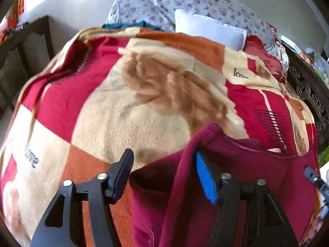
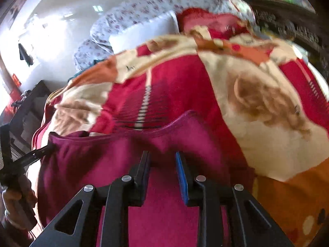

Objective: Fold small clothes

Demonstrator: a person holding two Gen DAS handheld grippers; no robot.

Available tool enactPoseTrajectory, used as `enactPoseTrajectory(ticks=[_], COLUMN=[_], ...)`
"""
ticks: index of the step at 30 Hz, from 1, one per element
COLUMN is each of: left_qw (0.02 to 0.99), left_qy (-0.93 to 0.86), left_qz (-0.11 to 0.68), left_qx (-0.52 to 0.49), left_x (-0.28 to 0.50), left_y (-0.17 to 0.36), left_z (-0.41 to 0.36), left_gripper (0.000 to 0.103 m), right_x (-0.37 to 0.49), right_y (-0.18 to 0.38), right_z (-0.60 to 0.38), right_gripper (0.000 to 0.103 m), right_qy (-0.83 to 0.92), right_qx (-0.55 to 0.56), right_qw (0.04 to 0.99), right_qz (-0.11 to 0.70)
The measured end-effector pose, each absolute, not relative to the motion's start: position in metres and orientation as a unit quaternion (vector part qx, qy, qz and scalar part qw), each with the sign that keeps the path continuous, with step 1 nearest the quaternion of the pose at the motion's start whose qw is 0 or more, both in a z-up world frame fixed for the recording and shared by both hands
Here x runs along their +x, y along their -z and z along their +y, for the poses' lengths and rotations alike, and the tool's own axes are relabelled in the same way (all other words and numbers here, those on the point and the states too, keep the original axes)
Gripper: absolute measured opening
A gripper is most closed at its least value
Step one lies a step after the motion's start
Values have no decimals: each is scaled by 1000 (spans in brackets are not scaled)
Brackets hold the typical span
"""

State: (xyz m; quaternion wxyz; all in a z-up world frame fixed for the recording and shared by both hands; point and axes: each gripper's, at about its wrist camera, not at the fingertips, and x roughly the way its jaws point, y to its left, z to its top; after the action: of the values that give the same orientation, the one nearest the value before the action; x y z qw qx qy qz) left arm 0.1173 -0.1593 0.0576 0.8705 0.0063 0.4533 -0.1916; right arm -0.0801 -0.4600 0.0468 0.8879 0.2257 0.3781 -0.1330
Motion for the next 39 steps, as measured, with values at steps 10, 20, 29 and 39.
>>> enactPoseTrajectory(ticks=[10, 20, 29, 39], left_qw=[880, 894, 898, 896], left_qy=[192, 193, 203, 208], left_qz=[435, 403, 387, 393], left_qx=[-4, 27, 49, -14], left_x=[107, 65, 18, -3], left_y=[-56, -75, -76, -52], left_z=[-144, -128, -110, -70], left_gripper=[82, 82, 82, 82], right_x=[-87, -99, -101, -68], right_y=[-69, -75, -55, -54], right_z=[-433, -369, -332, -291], right_gripper=[52, 54, 56, 56], right_qy=[125, 57, 29, 6], right_qx=[199, 184, 188, 175], right_qw=[898, 906, 900, 900], right_qz=[373, 376, 392, 398])
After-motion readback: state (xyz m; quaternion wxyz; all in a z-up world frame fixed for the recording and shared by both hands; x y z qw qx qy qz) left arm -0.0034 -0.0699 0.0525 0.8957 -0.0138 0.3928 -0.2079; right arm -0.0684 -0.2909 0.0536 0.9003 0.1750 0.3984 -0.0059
